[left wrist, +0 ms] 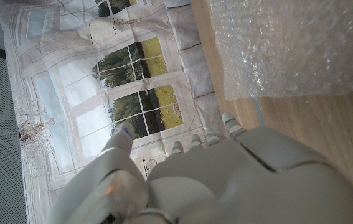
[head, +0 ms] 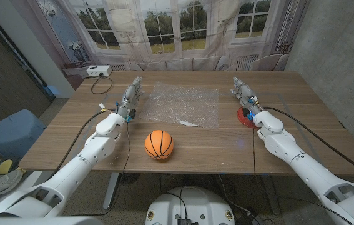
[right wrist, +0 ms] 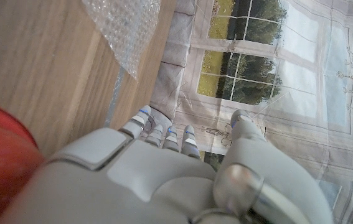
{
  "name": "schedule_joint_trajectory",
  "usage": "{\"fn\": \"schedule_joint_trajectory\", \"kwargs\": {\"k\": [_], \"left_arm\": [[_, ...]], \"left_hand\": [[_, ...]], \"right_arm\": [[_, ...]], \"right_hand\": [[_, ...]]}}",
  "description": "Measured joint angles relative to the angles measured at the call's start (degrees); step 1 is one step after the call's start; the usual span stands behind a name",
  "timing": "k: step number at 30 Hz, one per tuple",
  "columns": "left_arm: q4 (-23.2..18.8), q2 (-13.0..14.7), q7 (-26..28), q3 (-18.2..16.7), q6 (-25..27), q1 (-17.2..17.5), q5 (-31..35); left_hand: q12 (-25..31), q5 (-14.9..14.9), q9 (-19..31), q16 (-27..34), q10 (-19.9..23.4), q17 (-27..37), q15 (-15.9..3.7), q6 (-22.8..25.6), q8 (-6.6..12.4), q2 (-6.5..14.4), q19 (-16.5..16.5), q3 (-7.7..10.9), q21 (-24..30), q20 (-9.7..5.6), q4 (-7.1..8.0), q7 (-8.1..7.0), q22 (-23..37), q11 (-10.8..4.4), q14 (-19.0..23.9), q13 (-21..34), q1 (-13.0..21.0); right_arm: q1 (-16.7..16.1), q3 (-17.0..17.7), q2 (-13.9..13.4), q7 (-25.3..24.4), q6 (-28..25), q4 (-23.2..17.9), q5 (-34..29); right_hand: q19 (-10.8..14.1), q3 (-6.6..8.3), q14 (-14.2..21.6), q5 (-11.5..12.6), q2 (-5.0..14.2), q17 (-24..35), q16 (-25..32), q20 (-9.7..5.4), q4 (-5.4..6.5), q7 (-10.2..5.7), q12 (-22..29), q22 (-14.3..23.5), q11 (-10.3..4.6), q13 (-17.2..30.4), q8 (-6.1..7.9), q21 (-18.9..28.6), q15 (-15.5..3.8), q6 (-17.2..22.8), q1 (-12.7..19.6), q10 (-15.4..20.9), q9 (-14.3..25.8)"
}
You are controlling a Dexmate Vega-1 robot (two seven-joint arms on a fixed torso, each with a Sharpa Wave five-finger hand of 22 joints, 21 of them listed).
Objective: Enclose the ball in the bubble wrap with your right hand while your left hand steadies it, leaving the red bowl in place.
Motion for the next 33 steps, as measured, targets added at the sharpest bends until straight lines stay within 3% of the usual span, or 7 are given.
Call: {"fn": "schedule_joint_trajectory", "kwargs": {"k": [4, 8, 13, 16, 17, 33], "left_arm": [[-0.2, 0.4, -0.2, -0.3, -0.2, 0.0, 0.0], [-1.1, 1.0, -0.2, -0.5, -0.2, 0.3, 0.0], [-2.2, 1.9, -0.4, -0.7, -0.2, 0.8, -0.1], [-2.9, 2.5, -0.4, -0.8, -0.2, 1.2, -0.1], [-3.2, 2.7, -0.6, -0.9, 0.3, 1.3, -0.1], [-9.2, 6.0, 2.0, -2.6, 2.4, 5.2, 0.0]], "left_hand": [[0.0, 0.0, 0.0, 0.0, 0.0, 0.0, 0.00, 0.0, 0.20, 0.0, 0.0, 0.00, 0.0, 0.00, 0.00, 0.00, 0.3, 0.00, 0.0, 0.0, 0.0], [0.0, 0.0, 0.0, 0.0, 0.0, 0.0, 0.00, 0.0, 0.20, 0.0, 0.0, 0.00, 0.0, 0.00, 0.00, 0.01, 0.3, 0.00, 0.0, 0.0, 0.0], [0.5, 0.0, 0.0, 0.2, -0.1, 0.0, 0.05, 0.0, 0.65, 0.0, 0.0, 0.00, 0.0, -0.01, 0.00, 0.01, 0.3, 0.35, 0.0, 0.0, 0.0], [0.9, 0.0, 0.0, 0.2, 0.0, -0.1, 0.52, 0.0, 0.66, 0.0, 0.0, 0.00, 0.2, -0.01, 0.00, 0.01, 0.3, 1.04, -0.1, 0.0, 0.0], [1.1, 0.0, 0.0, 0.2, 0.0, -0.1, 0.52, 0.0, 0.66, 0.0, 0.0, -0.02, 0.2, -0.01, 0.02, 0.01, 0.3, 1.04, -0.1, 0.0, 0.0], [1.5, 0.0, 0.0, 0.7, -0.2, -0.2, 1.13, 0.0, 1.04, -0.3, 0.0, -0.19, 0.2, -0.01, 0.16, 0.02, 0.2, 1.23, -0.1, 0.0, -0.3]], "right_arm": [[0.5, 0.0, 0.5, 0.3, 0.0, 0.2, -1.1], [0.5, 0.0, 0.5, 0.1, -0.7, 0.2, -2.9], [0.8, -0.3, 0.1, -1.4, -2.5, -1.8, -6.6], [0.8, -0.3, 0.1, -2.6, -3.5, -1.8, -9.0], [1.0, -0.8, -0.8, -3.0, -3.9, -3.4, -10.0], [3.9, -4.2, -3.6, -4.9, -8.5, -7.4, -22.5]], "right_hand": [[0.0, 0.00, -0.3, 0.0, 0.00, 0.0, 0.0, 0.00, 0.00, -0.32, 0.0, 0.1, 0.00, 0.0, 0.00, 0.0, 0.36, -0.3, 0.0, 0.0, 0.0], [0.0, 0.00, -0.2, 0.0, -0.23, 0.0, 0.1, 0.00, 0.00, -0.31, 0.4, 0.1, 0.32, 0.0, 0.15, 0.3, 2.30, -0.3, 0.2, -0.3, 0.0], [0.3, -0.03, 0.9, 0.0, -0.49, 0.1, 0.6, 1.09, 0.03, -0.31, 0.6, 0.1, 1.15, 0.0, 0.21, 0.4, 3.73, -0.3, 0.0, 0.5, 0.0], [0.7, -0.29, 1.1, 0.0, -0.91, 0.3, 0.8, 1.58, 0.28, -0.30, 0.6, 0.1, 1.20, 0.0, 0.45, 0.4, 4.03, -0.3, -0.5, 0.9, 0.0], [0.7, -0.43, 1.2, 0.0, -1.02, 0.3, 1.0, 1.58, 0.42, -0.30, 1.0, 0.1, 1.12, 0.0, 0.45, 0.6, 4.03, -0.3, -0.6, 1.0, 0.0], [1.0, -1.21, 1.5, 0.0, -1.66, 0.5, 1.3, 1.88, 1.20, -0.51, 1.1, 0.1, 1.52, 0.0, 0.45, 0.8, 4.32, -0.1, -1.7, 2.0, 0.0]]}}
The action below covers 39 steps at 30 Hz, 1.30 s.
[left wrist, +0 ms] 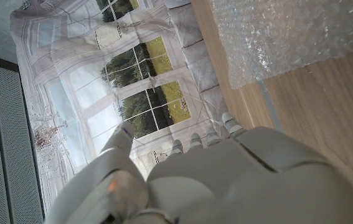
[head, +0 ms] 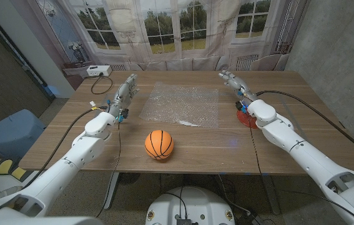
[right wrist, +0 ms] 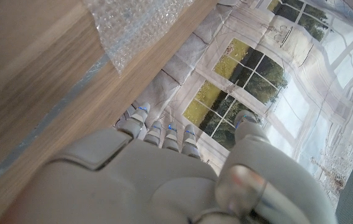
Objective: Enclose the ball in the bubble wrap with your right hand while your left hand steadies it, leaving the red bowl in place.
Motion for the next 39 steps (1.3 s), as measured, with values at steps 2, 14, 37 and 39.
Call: {"fn": "schedule_joint_trajectory", "kwargs": {"k": [2, 14, 37, 39], "left_arm": [[-1.0, 0.5, 0.3, -0.3, 0.2, 0.5, 0.1], [-5.0, 2.9, 1.4, -1.9, 1.3, 3.2, 0.2], [-15.6, 7.3, 7.3, -7.3, 4.9, 12.1, -1.4], [-16.4, 7.4, 7.5, -7.7, 4.9, 12.8, -1.4]], "left_hand": [[0.0, 0.0, 0.0, 0.0, 0.0, 0.0, 0.00, 0.0, 0.00, 0.0, 0.0, 0.00, 0.0, 0.00, 0.00, 0.00, 0.0, 0.00, 0.0, 0.0, 0.0], [0.0, 0.0, 0.0, 0.0, 0.0, 0.0, 0.01, 0.0, 0.00, 0.0, 0.0, 0.00, 0.0, 0.00, 0.00, 0.01, 0.0, 0.00, 0.0, 0.0, 0.0], [1.6, 0.0, 0.0, 0.7, 0.1, 0.2, 3.27, 0.2, 0.87, -0.5, -0.1, -0.56, 0.2, 2.77, 0.54, 0.22, 0.0, 1.77, 0.0, 0.3, -1.1], [1.6, 0.0, 0.0, 0.7, 0.1, 0.1, 3.27, 0.2, 0.87, -0.5, -0.1, -0.56, 0.2, 2.77, 0.54, 0.22, 0.0, 1.77, 0.0, 0.3, -1.1]], "right_arm": [[0.4, -0.7, -0.2, 0.2, 0.0, -0.3, -2.4], [1.4, -2.8, -0.3, 0.6, 2.0, -0.9, -12.2], [3.6, -9.6, 0.4, 4.4, 2.9, -7.2, -26.7], [3.9, -10.1, 0.6, 5.2, 3.0, -7.5, -28.3]], "right_hand": [[0.0, -0.24, 0.0, 0.0, 0.11, 0.0, 0.0, 0.00, -0.24, 0.00, 0.0, 0.0, -0.19, 0.0, 0.00, 0.0, 0.00, 0.0, -0.3, 0.2, 0.0], [0.0, -0.28, 0.6, 0.0, 0.05, -0.2, 0.0, -0.01, -0.28, -0.09, 0.0, 0.0, -0.61, 0.0, 0.41, 0.2, -0.64, 0.5, -0.3, 0.6, 0.0], [0.0, -0.71, 0.9, 0.2, -0.79, -0.2, 0.0, -0.02, -0.72, -0.40, 0.0, 0.0, -1.02, 0.0, 0.40, 0.2, -0.95, 0.8, -0.3, 1.0, 0.0], [0.0, -0.71, 0.9, 0.2, -1.02, -0.2, 0.0, -0.02, -0.72, -0.40, 0.0, 0.0, -1.05, 0.0, 0.41, 0.2, -0.95, 0.8, -0.2, 1.0, 0.0]]}}
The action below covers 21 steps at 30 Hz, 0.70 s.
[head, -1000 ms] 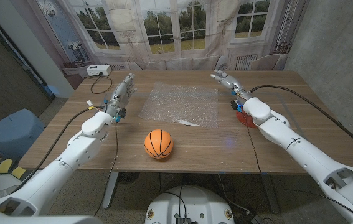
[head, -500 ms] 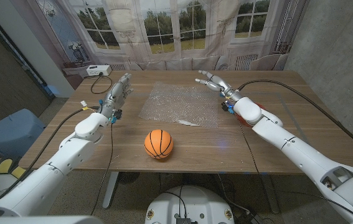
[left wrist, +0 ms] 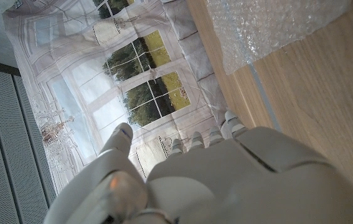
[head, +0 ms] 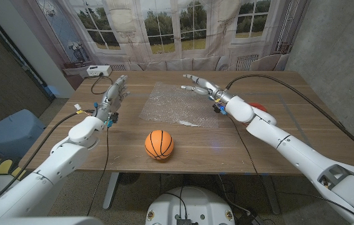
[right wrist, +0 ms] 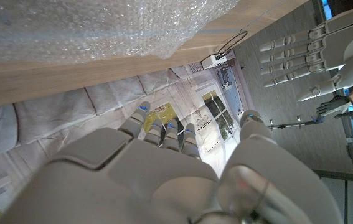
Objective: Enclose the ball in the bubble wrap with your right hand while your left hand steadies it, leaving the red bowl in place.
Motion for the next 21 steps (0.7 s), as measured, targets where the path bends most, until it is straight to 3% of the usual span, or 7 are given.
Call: {"fn": "schedule_joint_trajectory", "kwargs": {"k": [21], "left_arm": [[-2.5, -0.3, 0.7, -1.6, -0.8, 2.9, 0.0]], "left_hand": [[0.0, 0.0, 0.3, 0.0, -0.2, 0.0, 0.22, -0.3, 0.00, 0.1, 0.0, 0.00, 0.0, -0.01, 0.00, 0.31, 0.0, 0.18, -0.2, 0.0, -0.5]], "right_arm": [[1.6, -4.8, 2.4, 3.1, -3.1, -0.8, -11.2]], "right_hand": [[-0.2, -0.47, -0.9, 0.2, -0.29, 0.0, -0.2, -0.21, 0.00, 0.01, 0.0, 0.0, -1.22, 0.2, 0.00, 0.0, -0.91, 0.0, -0.2, -0.8, 0.3]]}}
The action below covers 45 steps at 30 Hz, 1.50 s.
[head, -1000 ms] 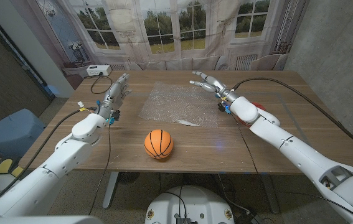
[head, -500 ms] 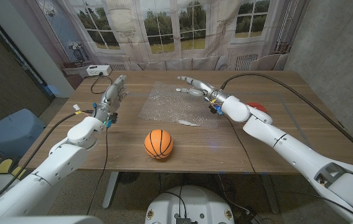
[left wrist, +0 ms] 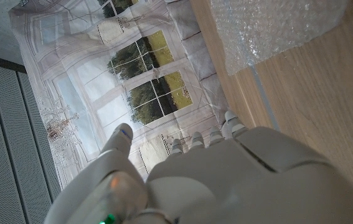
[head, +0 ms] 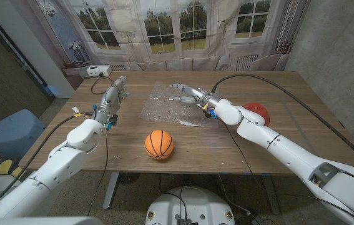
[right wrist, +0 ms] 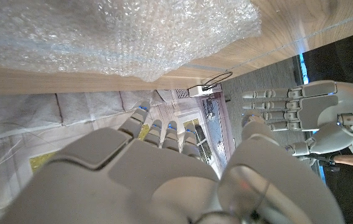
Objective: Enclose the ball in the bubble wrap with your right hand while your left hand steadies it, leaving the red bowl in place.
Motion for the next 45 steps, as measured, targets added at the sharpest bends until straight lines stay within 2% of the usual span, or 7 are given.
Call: {"fn": "schedule_joint_trajectory", "kwargs": {"k": [12, 22, 38, 42, 45], "left_arm": [[-0.5, -0.3, -0.2, -0.7, -0.9, 1.0, 0.1], [-0.8, -0.4, -0.9, -1.2, -1.8, 1.9, 0.1], [-0.6, -0.4, -2.2, -1.8, -2.8, 2.5, -0.1], [-0.3, -0.4, -2.6, -1.9, -3.0, 2.5, -0.3], [0.0, -0.4, -3.0, -1.9, -3.1, 2.4, -0.5]], "left_hand": [[0.0, 0.0, 0.0, 0.0, 0.3, 0.0, 0.22, 0.0, 0.00, -0.2, 0.0, -0.24, 0.0, 0.00, 0.24, 0.00, 0.0, 0.31, 0.3, 0.0, -0.2], [0.0, 0.0, 0.0, 0.0, 0.3, 0.3, 0.22, 0.0, 0.00, -0.2, 0.0, -0.24, 0.0, -0.01, 0.24, 0.00, 0.0, 0.31, 0.3, 0.0, -0.2], [0.0, 0.0, 0.0, 0.0, 0.3, 0.3, 0.20, 0.0, -0.25, -0.2, 0.0, -0.49, -0.2, -0.01, 0.47, -0.01, 0.0, 0.30, 0.3, 0.0, -0.8], [-0.4, 0.3, 0.0, 0.0, 0.3, 0.3, 0.20, 0.0, -0.25, -0.2, 0.0, -0.49, -0.2, -0.01, 0.47, -0.01, 0.0, 0.30, 0.2, 0.0, -0.8], [-0.4, 0.3, 0.0, 0.0, 0.3, 0.3, 0.20, 0.0, -0.25, -0.2, 0.0, -0.49, -0.2, -0.01, 0.47, -0.01, 0.0, 0.30, 0.2, 0.0, -0.8]], "right_arm": [[1.1, -3.2, 1.9, 0.9, -3.1, 1.4, -6.2], [3.0, -6.2, 4.0, 1.7, -5.1, 5.2, -10.1], [5.7, -10.2, 6.7, 2.5, -8.3, 11.0, -13.9], [6.0, -10.8, 7.0, 2.1, -8.9, 11.8, -14.7], [6.1, -11.1, 7.0, 1.4, -9.0, 12.0, -15.2]], "right_hand": [[-0.8, -0.55, -1.3, 0.4, -0.22, 0.0, -0.4, -0.33, 0.09, -0.22, -0.7, 0.0, 0.25, 0.1, 0.00, 0.0, -0.83, -0.7, 0.2, -1.5, 0.0], [-0.8, -0.55, -1.6, 0.4, -0.23, 0.0, -0.4, -0.41, 0.08, -0.22, -0.7, 0.0, 0.14, 0.1, 0.00, 0.0, -0.52, -0.6, 0.2, -2.0, 0.0], [-1.0, -0.79, -2.1, 0.7, -0.44, 0.0, -0.4, -0.64, 0.32, 0.03, -0.7, 0.0, 0.14, 0.1, 0.14, 0.0, -1.04, -0.4, 0.0, -2.0, 0.0], [0.2, -0.78, -1.4, 1.3, -0.17, 0.0, -0.3, -1.54, -0.04, 0.22, -0.2, 0.0, -0.07, 0.1, 0.72, 0.1, -1.89, 1.9, 1.4, -0.9, 0.0], [3.6, 0.09, 1.8, 2.2, 0.25, 0.0, 0.9, -1.85, -0.90, 0.27, 0.5, -0.1, -0.02, 0.1, 1.05, 1.2, -3.31, 3.9, 4.5, 1.5, 0.0]]}}
